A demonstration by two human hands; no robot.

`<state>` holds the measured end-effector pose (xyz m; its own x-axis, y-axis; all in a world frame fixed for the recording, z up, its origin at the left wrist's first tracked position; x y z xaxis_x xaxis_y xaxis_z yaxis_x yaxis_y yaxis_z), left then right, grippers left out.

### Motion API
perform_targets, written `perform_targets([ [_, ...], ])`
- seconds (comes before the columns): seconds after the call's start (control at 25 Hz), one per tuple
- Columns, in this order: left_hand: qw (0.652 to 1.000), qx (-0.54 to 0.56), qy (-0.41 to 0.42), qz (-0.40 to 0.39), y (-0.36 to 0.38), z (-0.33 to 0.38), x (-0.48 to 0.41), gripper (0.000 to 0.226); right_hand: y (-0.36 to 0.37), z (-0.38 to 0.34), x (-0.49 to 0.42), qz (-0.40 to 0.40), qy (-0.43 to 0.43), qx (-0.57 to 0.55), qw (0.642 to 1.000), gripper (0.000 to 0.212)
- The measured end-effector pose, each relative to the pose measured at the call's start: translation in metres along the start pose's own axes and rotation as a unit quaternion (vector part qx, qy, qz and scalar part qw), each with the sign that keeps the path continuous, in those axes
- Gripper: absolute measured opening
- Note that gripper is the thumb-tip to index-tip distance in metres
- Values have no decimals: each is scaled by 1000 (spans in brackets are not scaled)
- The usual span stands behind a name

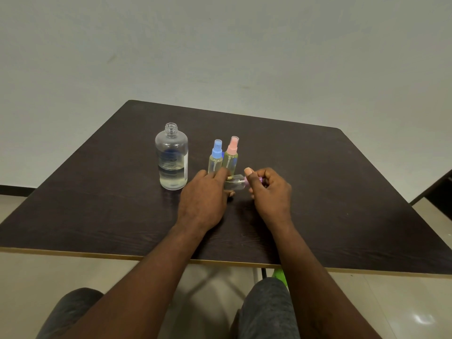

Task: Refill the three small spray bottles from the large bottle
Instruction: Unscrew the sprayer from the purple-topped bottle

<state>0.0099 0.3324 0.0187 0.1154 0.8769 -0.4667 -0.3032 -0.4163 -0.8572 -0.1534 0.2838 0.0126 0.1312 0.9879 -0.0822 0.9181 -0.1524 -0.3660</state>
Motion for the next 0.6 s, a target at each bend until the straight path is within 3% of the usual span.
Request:
perform_targets([
  [0.12,1000,3,-2,-5,0,0,-1,40,-1,0,-1,-9,-21,-9,1000,7],
  [0.24,1000,10,-3,-4,0,0,0,40,-2,3,-2,-27,-22,-53,998,20],
  [0.36,1000,11,-4,-1,-1,0,0,40,0,3,-2,-9,17,-49,999,15],
  [0.52,1000,9,-4,-6,-2,1,0,41,-1,3,-3,-20,-9,-37,999,5],
  [0.6,1000,13,-7,-6,-2,0,0,41,-2,4,-4,-37,-24,-60,997,19],
])
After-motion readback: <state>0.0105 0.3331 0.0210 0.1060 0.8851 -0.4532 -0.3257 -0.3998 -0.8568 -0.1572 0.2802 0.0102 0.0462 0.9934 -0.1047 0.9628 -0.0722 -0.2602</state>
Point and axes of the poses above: each hand's wrist, its own x-axis away from the middle knuckle, its own y-axis out of the palm, z = x × y, the point moved 4 cm from there along -x, towards the middle knuckle, and after that the axes turned 15 degrees about y, right-handed, at the moved point
